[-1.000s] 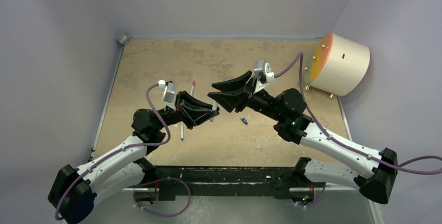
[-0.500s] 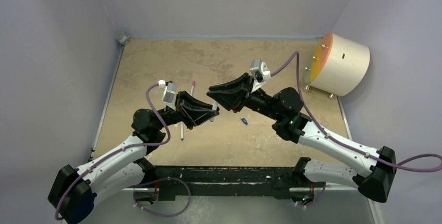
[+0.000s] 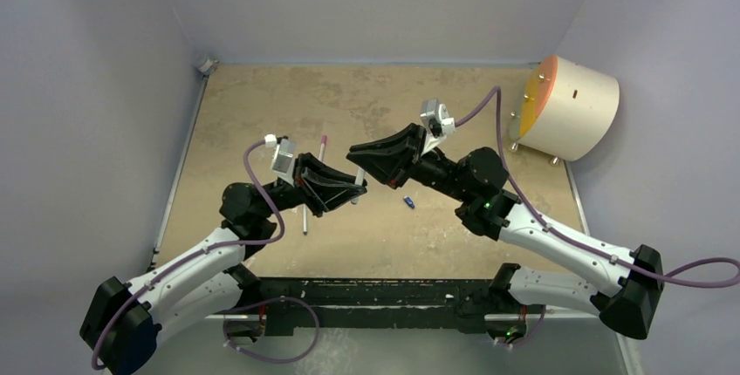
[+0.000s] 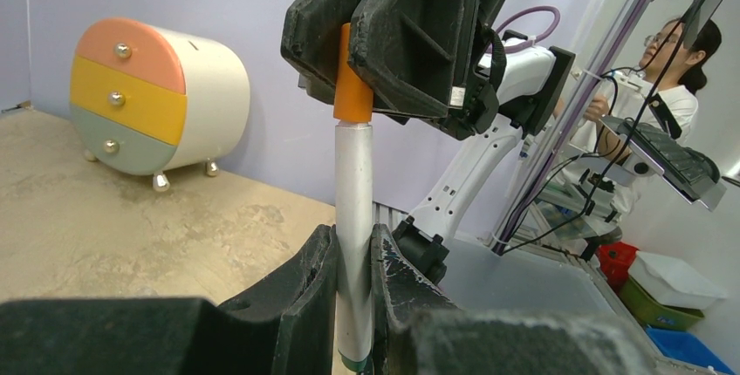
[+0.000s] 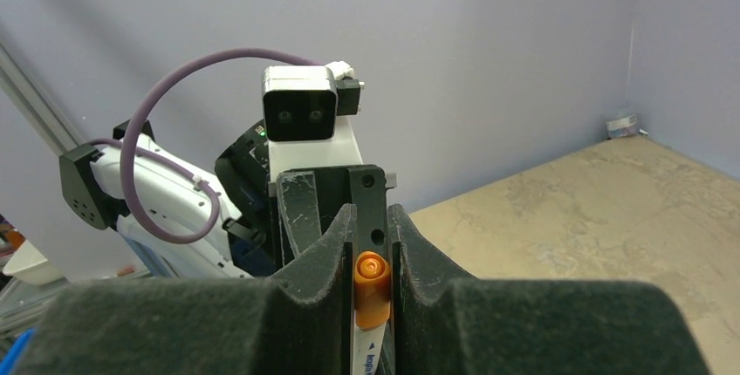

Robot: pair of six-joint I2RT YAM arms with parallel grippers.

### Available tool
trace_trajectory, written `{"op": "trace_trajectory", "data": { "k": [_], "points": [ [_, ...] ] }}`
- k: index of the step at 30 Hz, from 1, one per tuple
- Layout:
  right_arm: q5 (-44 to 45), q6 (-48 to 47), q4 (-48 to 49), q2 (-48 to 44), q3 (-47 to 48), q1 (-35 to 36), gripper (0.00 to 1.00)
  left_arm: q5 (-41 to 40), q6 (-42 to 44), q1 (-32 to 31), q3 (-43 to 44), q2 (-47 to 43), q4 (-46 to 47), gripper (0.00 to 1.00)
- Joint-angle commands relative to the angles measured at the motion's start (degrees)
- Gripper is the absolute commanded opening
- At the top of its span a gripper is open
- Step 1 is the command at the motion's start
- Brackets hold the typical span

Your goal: Insert the pens into the pen caps

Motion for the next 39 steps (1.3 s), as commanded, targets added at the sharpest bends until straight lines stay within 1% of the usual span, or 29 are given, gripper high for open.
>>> {"op": "trace_trajectory", "data": {
  "k": [1,6,12,17,19,22,27,39],
  "points": [
    [0.2,1.7,3.4,-1.6,-1.2,-0.4,0.0,0.0,-1.1,-0.1,3.0,0.1,5.3,0.0],
    [-1.6,3.5,4.1,-2.6,-2.3,-0.5,0.0,0.7,-1.1,-0.1,5.4,2.8,7.4,0.0],
    [-4.6,7.1,8.0,-3.0,-5.9,-0.5,0.0,-0.3,-0.6,-0.1,7.2,3.8,9.0,0.0],
    [-5.8,8.6,10.4,-1.9,-8.8,-0.5,0.0,-1.5,1.2,-0.1,9.6,3.7,7.2,0.0],
    [-6.5,9.4,12.8,-1.6,-10.4,-0.5,0.0,-2.0,2.3,-0.1,10.5,3.7,6.2,0.0],
    [-8.4,10.3,14.2,-1.9,-12.9,-0.5,0.0,-2.8,4.2,-0.1,12.1,3.4,3.6,0.0],
    [-10.8,8.2,13.3,-2.5,-15.9,-0.5,0.0,-3.2,4.6,0.0,14.0,4.1,3.0,0.0],
    [-19.7,3.2,9.4,-0.2,-18.1,-0.5,0.0,-4.2,4.3,0.0,15.4,5.1,3.6,0.0]
  ]
}}
